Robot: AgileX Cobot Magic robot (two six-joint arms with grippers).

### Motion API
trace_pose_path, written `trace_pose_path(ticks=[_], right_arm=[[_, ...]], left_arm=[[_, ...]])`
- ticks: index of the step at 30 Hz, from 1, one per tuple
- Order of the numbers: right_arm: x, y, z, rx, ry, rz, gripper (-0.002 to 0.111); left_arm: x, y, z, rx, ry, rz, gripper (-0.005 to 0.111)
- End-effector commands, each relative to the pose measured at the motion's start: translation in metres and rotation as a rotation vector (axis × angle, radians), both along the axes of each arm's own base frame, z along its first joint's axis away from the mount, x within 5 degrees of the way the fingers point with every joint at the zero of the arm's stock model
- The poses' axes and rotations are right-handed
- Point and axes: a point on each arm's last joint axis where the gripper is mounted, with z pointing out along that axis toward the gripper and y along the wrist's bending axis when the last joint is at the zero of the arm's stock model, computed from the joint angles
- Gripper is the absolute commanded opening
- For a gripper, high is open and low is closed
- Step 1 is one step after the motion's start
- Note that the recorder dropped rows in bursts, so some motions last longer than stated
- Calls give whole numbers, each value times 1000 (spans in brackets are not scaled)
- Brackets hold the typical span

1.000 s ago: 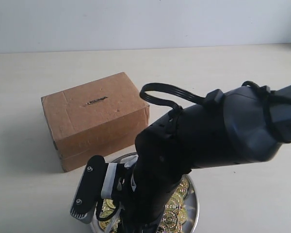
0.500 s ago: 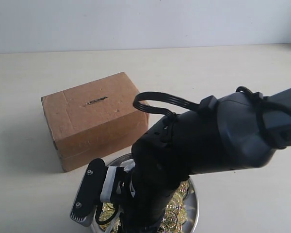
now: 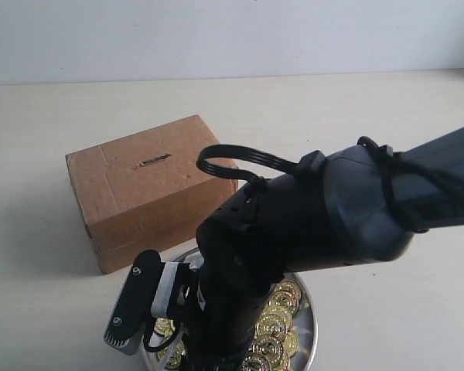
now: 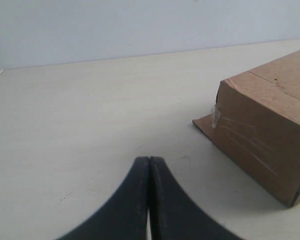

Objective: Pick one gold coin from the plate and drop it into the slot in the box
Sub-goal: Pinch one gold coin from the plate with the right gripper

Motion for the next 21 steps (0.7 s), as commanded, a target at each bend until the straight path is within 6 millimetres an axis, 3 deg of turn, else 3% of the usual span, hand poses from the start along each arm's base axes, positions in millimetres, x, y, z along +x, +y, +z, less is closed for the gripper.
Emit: trace_pose_path(ticks=[1,21], right_arm=[[0,0,5,-3,-4,2,54],[-1,-2,1,-32,12,-5,48]], left_arm=[[0,0,0,-7,-12,-4,0],[0,0,0,-7,-12,-4,0]])
